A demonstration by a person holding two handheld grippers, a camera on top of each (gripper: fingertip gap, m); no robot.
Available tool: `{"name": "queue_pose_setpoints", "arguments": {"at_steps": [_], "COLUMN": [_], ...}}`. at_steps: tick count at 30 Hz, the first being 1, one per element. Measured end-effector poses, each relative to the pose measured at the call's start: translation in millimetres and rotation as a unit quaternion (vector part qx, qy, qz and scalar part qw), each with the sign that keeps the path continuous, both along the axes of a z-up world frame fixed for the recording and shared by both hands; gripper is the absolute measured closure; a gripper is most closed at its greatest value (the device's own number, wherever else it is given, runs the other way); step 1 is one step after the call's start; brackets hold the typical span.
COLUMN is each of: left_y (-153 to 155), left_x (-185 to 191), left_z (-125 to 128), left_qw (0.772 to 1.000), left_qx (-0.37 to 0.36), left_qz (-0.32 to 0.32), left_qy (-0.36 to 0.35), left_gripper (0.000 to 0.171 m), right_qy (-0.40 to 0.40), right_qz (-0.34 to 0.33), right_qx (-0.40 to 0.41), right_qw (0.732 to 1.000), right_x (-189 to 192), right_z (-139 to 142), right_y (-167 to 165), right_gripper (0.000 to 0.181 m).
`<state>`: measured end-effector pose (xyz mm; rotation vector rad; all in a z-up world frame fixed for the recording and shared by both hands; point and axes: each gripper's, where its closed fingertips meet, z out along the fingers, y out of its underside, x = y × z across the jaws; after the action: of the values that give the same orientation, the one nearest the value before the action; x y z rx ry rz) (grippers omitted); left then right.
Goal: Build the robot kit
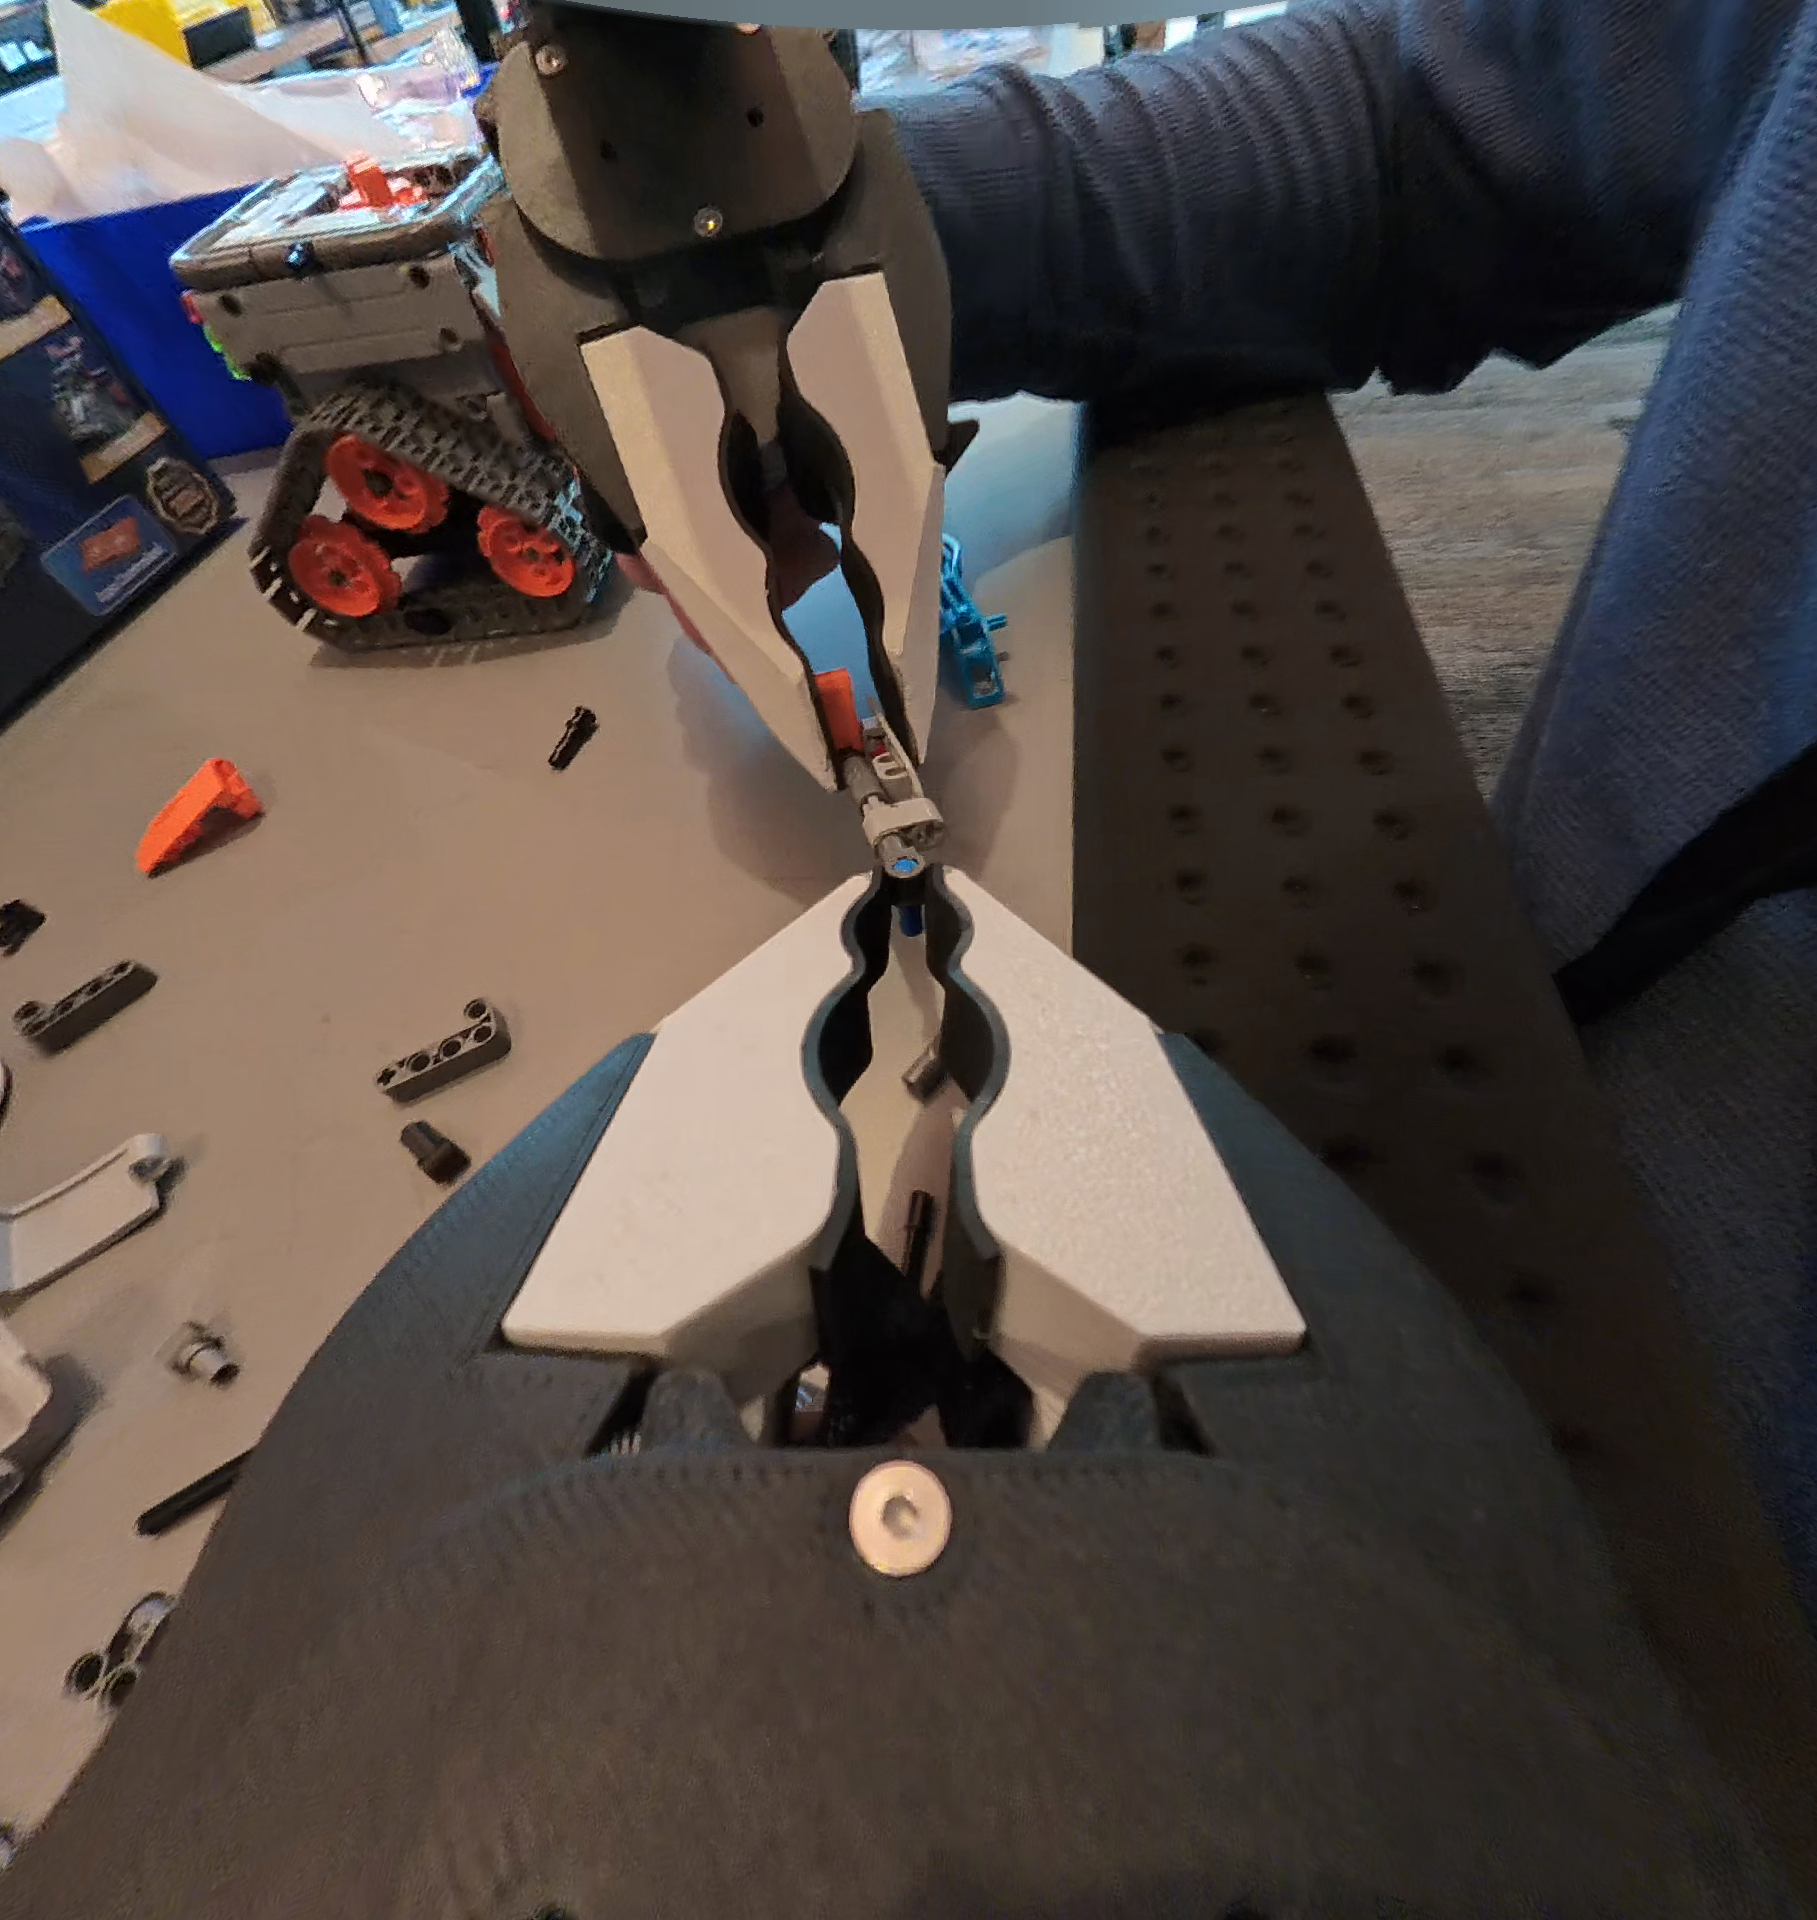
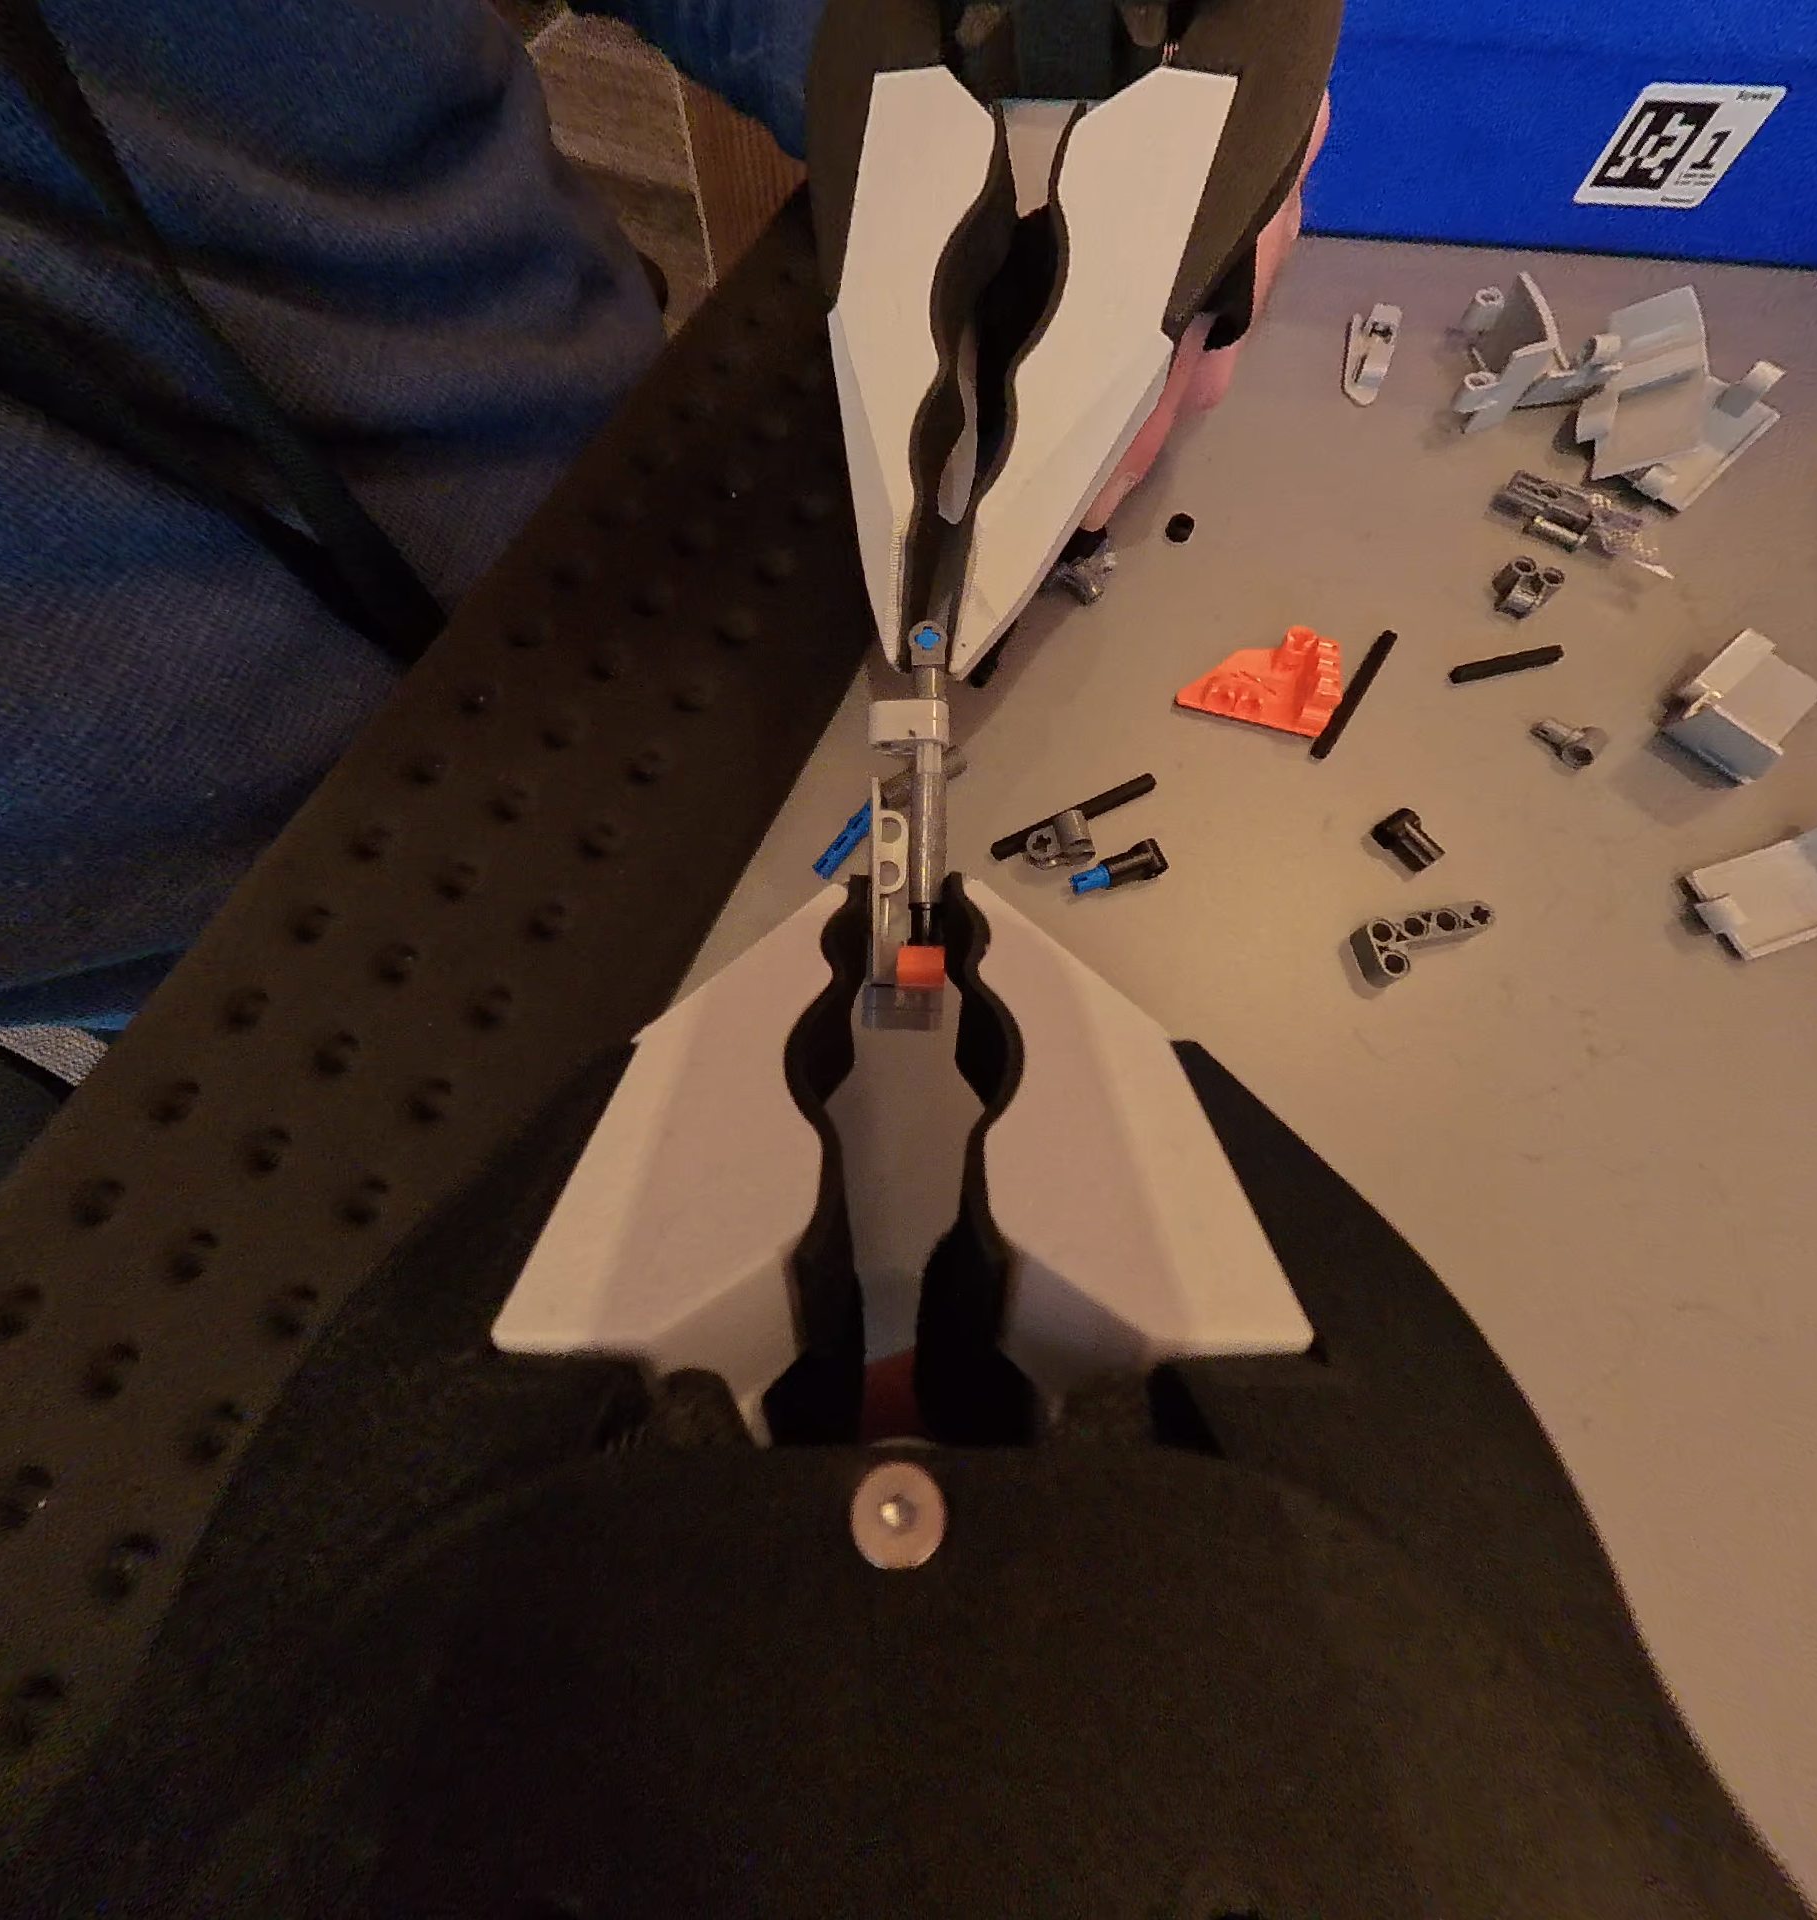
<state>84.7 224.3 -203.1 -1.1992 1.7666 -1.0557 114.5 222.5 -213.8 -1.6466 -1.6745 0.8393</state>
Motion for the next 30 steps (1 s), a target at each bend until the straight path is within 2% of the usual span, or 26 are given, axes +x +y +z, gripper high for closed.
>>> {"name": "queue_pose_setpoints", "arguments": {"at_steps": [8,15,30], "left_y": [-1.3,-2.7,-1.8], "left_x": [1.0,2.7,2.1], "left_z": [-11.5,-17.4,-31.2], "left_qw": [1.000,0.998,0.995], "left_qx": [0.005,-0.009,-0.013], "left_qz": [-0.001,-0.003,-0.003], "left_qy": [0.031,0.054,0.101], "left_gripper": [0.166,0.166,0.167], "right_qy": [-0.030,-0.076,-0.082], "right_qz": [0.001,0.011,0.011], "right_qx": [0.006,0.007,0.000], "right_qw": [1.000,0.997,0.997], "right_x": [1.5,-0.6,0.4], "right_z": [-9.5,-28.9,-35.0], "right_y": [-0.3,-2.5,-3.1], "right_gripper": [0.170,0.170,0.171]}}
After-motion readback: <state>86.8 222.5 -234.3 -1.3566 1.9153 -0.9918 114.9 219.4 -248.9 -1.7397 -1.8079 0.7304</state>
